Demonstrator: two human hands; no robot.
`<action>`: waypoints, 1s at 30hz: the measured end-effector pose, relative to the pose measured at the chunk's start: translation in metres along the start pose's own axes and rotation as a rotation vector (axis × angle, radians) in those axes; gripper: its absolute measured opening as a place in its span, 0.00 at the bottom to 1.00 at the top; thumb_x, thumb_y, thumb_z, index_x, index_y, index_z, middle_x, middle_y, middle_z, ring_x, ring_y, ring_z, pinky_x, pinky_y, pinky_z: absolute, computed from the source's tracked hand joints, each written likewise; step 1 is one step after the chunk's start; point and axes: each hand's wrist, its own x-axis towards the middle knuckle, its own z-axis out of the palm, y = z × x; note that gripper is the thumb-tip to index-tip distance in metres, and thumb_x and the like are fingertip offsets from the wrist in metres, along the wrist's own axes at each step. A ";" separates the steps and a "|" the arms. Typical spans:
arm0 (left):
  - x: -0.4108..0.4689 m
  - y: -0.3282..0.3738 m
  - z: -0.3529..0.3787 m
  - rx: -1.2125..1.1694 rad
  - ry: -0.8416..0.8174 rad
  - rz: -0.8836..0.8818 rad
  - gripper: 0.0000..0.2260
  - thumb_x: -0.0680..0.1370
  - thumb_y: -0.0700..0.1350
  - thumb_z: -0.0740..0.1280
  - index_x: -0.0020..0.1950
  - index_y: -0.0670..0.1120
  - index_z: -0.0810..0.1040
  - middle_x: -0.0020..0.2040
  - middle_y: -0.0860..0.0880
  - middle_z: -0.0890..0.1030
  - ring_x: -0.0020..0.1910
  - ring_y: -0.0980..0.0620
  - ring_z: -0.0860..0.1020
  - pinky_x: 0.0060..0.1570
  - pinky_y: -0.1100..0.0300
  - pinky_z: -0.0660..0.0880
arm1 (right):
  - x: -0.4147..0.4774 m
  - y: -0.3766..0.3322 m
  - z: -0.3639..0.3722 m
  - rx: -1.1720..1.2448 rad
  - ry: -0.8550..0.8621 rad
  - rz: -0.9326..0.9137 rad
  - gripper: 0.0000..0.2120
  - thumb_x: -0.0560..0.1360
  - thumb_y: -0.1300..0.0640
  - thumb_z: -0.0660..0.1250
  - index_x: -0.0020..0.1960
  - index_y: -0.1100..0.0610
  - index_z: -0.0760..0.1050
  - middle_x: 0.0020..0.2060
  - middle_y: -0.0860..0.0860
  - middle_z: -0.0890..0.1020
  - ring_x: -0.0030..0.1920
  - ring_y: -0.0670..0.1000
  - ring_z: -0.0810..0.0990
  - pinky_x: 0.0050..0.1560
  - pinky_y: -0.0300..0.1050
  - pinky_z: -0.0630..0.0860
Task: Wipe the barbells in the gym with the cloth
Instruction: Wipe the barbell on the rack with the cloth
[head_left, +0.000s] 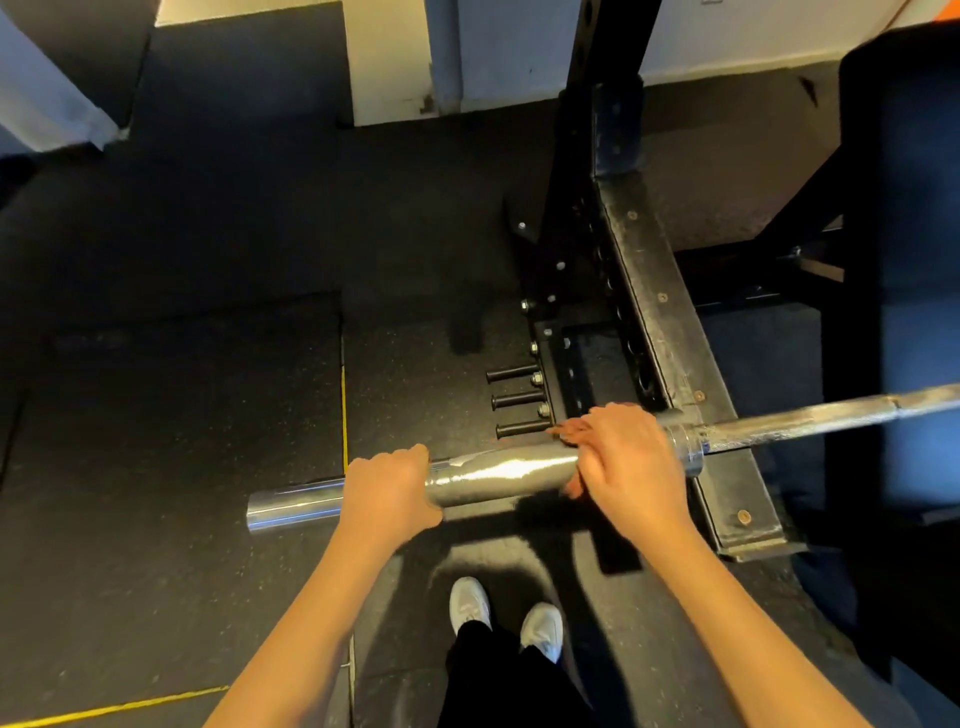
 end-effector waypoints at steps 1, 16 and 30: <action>-0.002 0.001 0.002 0.010 0.029 -0.005 0.18 0.72 0.59 0.69 0.54 0.50 0.72 0.48 0.52 0.80 0.45 0.50 0.79 0.39 0.58 0.67 | 0.000 -0.001 0.000 -0.014 0.045 0.088 0.03 0.74 0.58 0.65 0.44 0.51 0.74 0.41 0.43 0.72 0.48 0.49 0.73 0.51 0.42 0.66; -0.004 -0.017 -0.014 -0.034 -0.172 -0.017 0.22 0.72 0.58 0.69 0.59 0.49 0.71 0.49 0.50 0.78 0.42 0.50 0.75 0.43 0.57 0.70 | -0.001 -0.022 0.015 0.013 0.108 0.154 0.07 0.76 0.52 0.58 0.44 0.51 0.74 0.40 0.44 0.72 0.46 0.49 0.72 0.53 0.47 0.68; -0.020 -0.009 0.004 0.027 0.110 -0.057 0.16 0.72 0.58 0.69 0.53 0.50 0.72 0.47 0.52 0.79 0.48 0.49 0.79 0.42 0.55 0.67 | 0.002 -0.049 0.025 -0.095 0.091 0.216 0.13 0.75 0.52 0.59 0.56 0.50 0.77 0.44 0.48 0.79 0.51 0.53 0.75 0.60 0.55 0.69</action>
